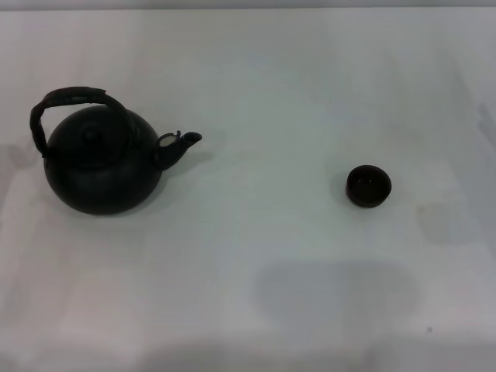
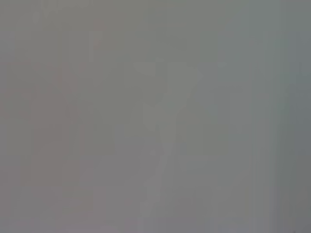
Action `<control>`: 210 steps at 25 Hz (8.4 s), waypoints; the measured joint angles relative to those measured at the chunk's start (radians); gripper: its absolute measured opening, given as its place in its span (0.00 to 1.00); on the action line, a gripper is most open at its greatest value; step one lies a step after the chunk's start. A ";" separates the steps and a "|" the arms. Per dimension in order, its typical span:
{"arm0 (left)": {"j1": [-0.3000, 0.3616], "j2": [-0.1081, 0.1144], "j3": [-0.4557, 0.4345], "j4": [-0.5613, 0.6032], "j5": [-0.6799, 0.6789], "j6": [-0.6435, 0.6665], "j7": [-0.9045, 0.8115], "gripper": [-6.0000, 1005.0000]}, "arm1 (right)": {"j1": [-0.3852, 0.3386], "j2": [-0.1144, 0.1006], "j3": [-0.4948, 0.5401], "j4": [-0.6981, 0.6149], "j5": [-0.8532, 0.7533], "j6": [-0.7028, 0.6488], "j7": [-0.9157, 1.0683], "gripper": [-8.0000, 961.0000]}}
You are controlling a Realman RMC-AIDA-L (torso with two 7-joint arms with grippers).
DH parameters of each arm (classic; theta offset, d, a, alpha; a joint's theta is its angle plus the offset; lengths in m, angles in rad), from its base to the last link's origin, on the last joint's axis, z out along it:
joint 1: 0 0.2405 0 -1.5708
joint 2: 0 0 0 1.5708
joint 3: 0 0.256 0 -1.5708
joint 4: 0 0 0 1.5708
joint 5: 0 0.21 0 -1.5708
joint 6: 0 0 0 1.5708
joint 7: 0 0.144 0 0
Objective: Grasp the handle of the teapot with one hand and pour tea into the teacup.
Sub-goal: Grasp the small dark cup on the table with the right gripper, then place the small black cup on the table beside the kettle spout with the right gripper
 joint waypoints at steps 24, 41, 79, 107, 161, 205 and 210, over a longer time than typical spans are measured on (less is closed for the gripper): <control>0.018 0.003 -0.008 0.021 0.005 -0.008 -0.003 0.79 | -0.017 -0.001 -0.068 -0.098 -0.049 0.022 0.156 0.90; 0.019 0.003 -0.004 0.032 0.008 0.023 -0.003 0.79 | -0.072 -0.005 -0.158 -0.554 -0.442 0.174 0.612 0.89; 0.029 -0.001 0.000 0.023 0.020 -0.018 -0.012 0.80 | 0.044 0.002 -0.602 -0.965 -0.769 0.170 0.999 0.85; 0.055 -0.005 0.000 0.020 0.039 -0.050 -0.024 0.79 | 0.074 0.002 -0.739 -0.994 -0.957 -0.019 1.027 0.82; 0.057 -0.002 0.000 0.012 0.038 -0.055 -0.024 0.80 | 0.159 0.010 -0.809 -0.887 -1.033 -0.073 1.049 0.76; 0.043 0.002 0.000 0.020 0.046 -0.067 -0.024 0.79 | 0.281 0.021 -1.229 -0.895 -0.825 -0.378 1.311 0.81; 0.041 0.002 0.000 0.022 0.046 -0.067 -0.024 0.79 | 0.281 0.021 -1.253 -0.873 -0.784 -0.409 1.301 0.82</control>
